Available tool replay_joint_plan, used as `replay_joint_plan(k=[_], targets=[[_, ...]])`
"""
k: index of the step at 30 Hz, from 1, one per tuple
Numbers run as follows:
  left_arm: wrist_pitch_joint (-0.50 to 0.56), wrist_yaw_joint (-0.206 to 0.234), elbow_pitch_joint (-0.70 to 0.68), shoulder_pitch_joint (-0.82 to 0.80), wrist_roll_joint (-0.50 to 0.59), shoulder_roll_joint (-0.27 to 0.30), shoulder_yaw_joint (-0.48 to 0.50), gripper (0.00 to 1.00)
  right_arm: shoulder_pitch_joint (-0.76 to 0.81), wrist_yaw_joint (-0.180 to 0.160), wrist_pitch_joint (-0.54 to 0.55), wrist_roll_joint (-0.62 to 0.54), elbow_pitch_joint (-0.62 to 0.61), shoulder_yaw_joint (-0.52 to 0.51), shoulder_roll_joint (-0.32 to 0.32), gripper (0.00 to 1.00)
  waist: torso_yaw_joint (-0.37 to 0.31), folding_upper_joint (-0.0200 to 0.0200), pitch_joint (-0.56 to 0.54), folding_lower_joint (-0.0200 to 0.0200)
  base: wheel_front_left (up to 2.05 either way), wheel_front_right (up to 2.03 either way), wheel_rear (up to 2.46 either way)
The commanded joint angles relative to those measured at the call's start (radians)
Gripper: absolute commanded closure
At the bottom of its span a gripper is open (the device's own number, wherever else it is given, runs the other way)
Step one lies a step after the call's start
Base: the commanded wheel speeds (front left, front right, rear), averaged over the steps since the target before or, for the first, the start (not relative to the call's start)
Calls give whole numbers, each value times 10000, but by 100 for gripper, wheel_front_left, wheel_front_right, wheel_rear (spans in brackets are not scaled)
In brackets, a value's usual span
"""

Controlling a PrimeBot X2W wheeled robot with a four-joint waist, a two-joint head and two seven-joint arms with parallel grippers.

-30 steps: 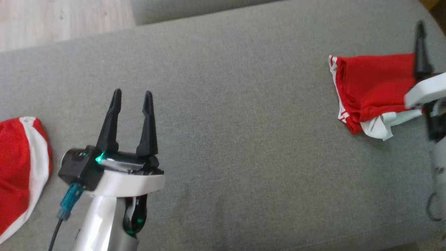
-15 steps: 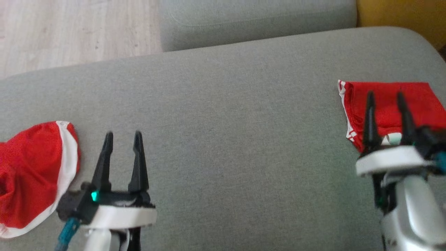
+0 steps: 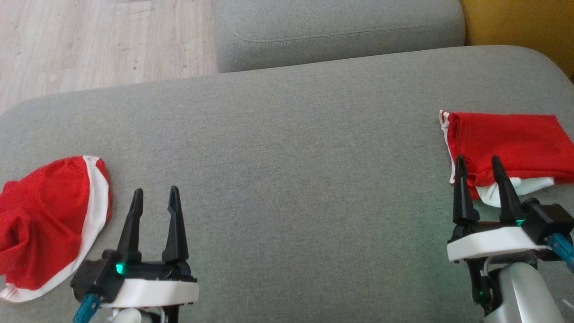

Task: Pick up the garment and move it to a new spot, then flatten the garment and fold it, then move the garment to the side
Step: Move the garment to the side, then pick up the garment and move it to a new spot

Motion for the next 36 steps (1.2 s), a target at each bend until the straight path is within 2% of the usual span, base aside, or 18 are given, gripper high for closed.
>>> replay_joint_plan(k=[1, 11, 16, 26, 36], targets=[[-49, 56, -363, -416, 40, 41, 409, 0, -326, 67, -135, 46, -375, 279, -28, 0, -4, 0, -1, 0, 0, 0, 0], [-49, 101, -345, -422, 0, 41, 389, 0, -231, 67, -136, 116, -408, 281, -27, 0, -33, 0, 28, 0, 0, 0, 0], [-49, 116, -295, -516, -34, 41, 273, 0, -177, 67, -137, 158, -338, 338, -27, 0, 223, 0, 13, 0, 0, 0, 0], [-49, 198, -187, -304, 169, 41, 456, 0, 34, 67, -137, 392, -149, 969, -26, 0, 1757, 0, -368, 0, 0, 0, 0], [-49, 218, -233, 84, 354, 41, 732, 0, 262, 67, -137, 663, 21, 1293, -26, 0, 2948, 0, -680, 0, 0, 0, 0]])
